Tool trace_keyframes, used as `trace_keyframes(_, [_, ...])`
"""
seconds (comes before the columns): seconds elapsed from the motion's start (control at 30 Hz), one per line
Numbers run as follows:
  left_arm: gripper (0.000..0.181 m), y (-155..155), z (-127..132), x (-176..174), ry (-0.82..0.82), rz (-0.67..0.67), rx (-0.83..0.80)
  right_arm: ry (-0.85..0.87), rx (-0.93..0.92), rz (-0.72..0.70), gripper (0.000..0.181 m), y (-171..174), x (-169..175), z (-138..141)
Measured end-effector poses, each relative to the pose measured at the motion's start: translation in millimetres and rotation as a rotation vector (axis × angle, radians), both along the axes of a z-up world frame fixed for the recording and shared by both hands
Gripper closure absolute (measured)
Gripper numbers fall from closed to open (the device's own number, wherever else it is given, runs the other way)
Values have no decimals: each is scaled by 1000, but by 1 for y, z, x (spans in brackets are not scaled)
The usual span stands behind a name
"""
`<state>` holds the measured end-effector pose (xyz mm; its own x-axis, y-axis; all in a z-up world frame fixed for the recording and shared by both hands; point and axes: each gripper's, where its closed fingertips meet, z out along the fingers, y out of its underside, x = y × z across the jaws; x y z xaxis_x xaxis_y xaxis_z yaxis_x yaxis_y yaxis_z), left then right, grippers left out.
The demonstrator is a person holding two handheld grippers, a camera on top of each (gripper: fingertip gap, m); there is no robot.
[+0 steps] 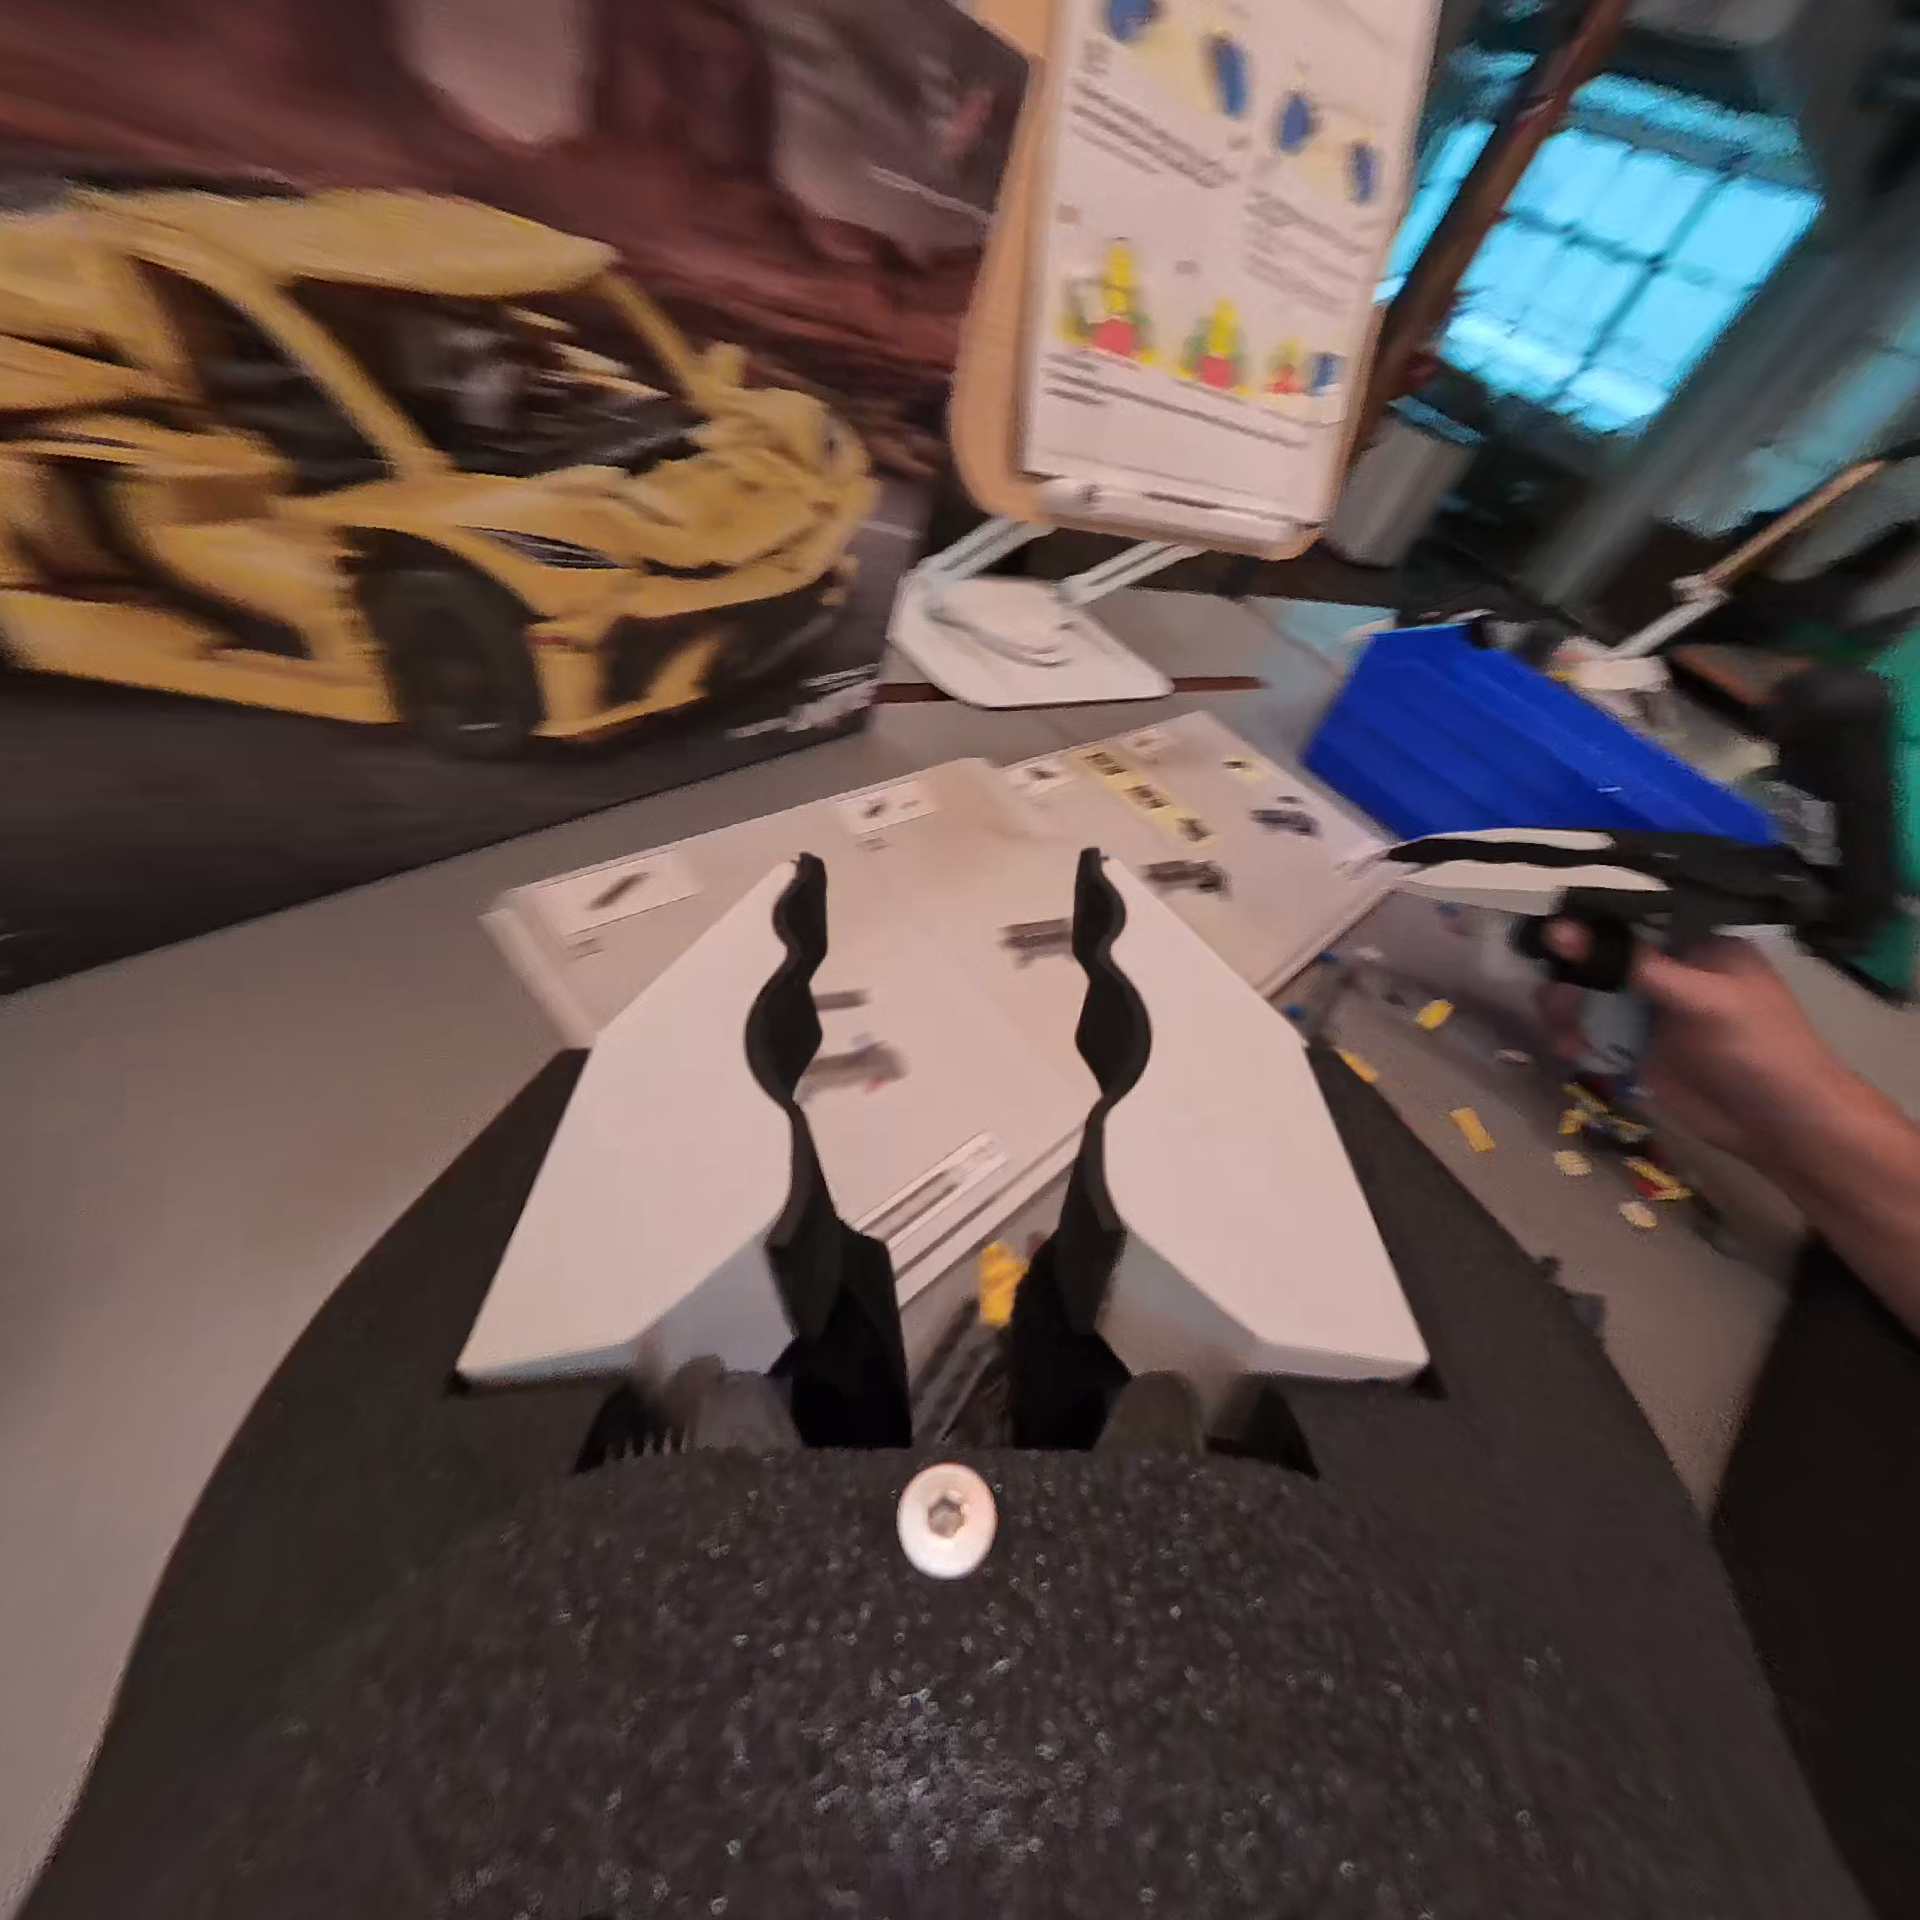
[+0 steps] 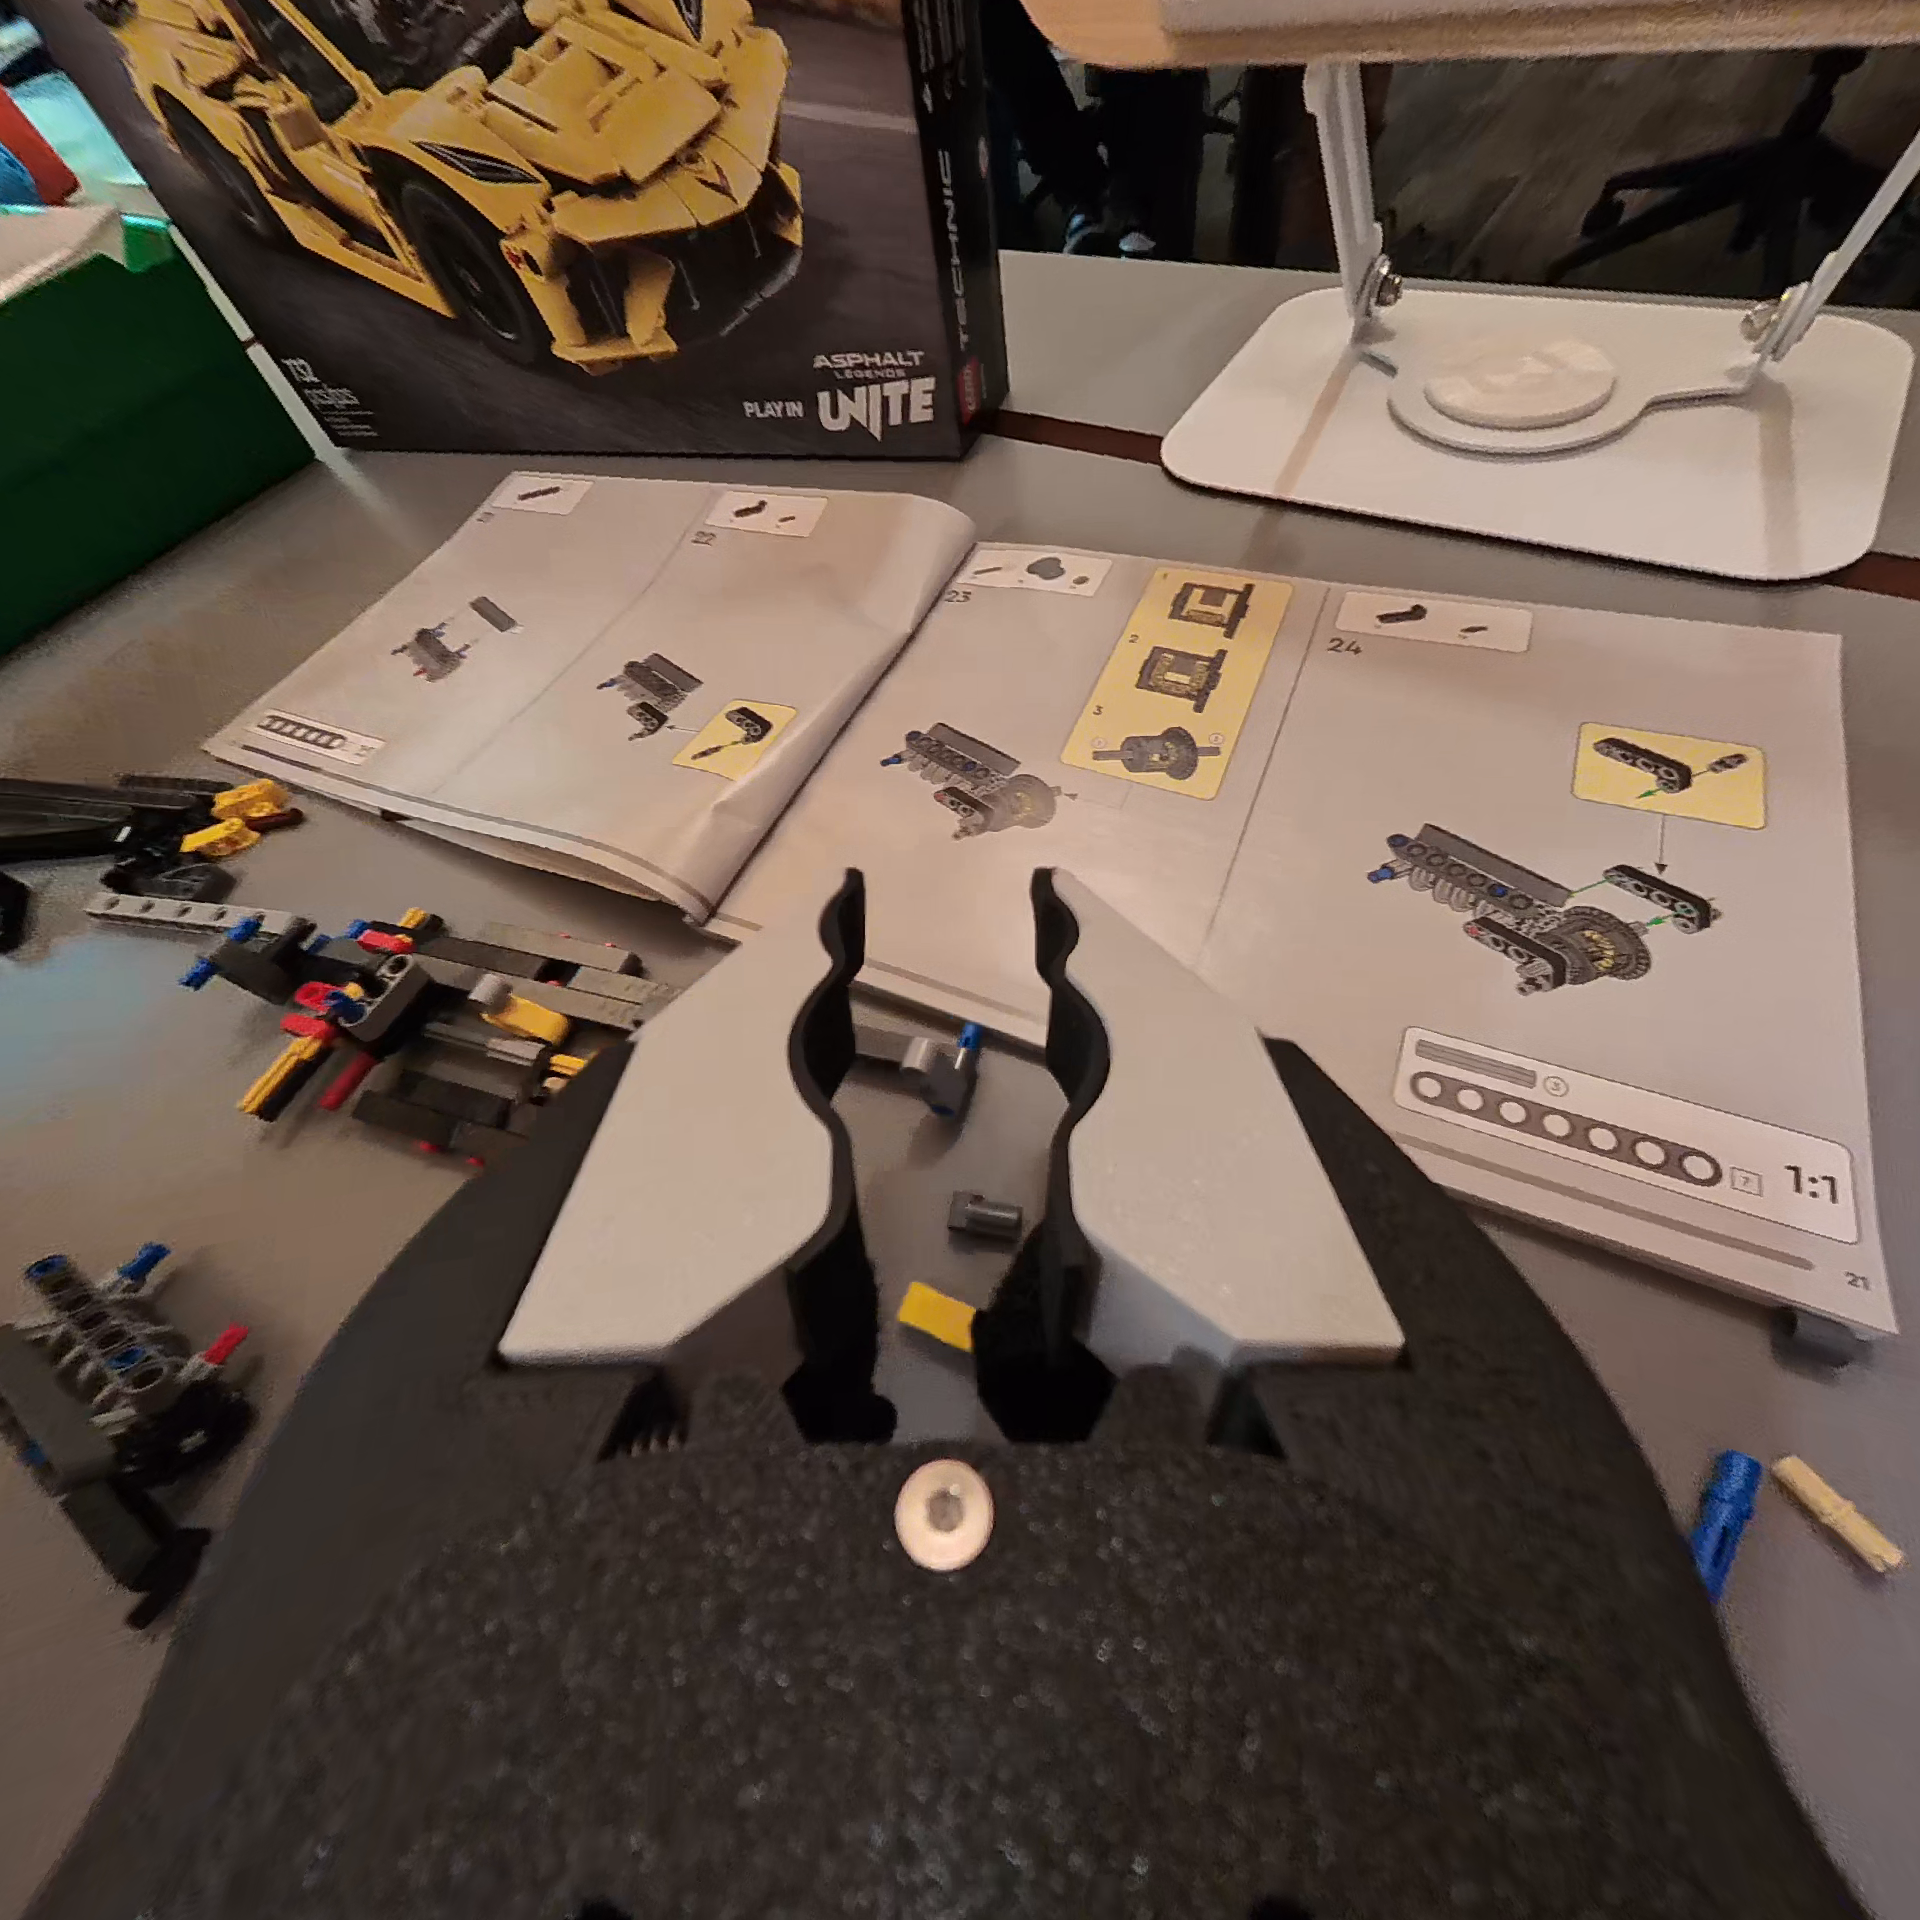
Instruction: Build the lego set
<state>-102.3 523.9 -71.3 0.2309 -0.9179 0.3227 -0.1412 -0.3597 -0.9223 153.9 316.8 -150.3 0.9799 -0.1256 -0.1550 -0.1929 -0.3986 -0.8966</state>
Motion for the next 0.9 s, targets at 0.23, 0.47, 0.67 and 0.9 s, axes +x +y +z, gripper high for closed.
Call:
trace_keyframes(0.23, [135,35,-21,-107,515,266,112,14,-10,34,150,-6,-15,0])
trace_keyframes(0.47, [133,12,-58,-185,803,339,59,18,-4,67,149,-5,-25,3])
trace_keyframes(0.67, [139,-13,-82,-247,858,375,-53,32,7,78,149,-4,-29,5])
trace_keyframes(0.9, [140,-2,-125,-245,709,524,-151,31,-1,77,149,-4,-29,2])
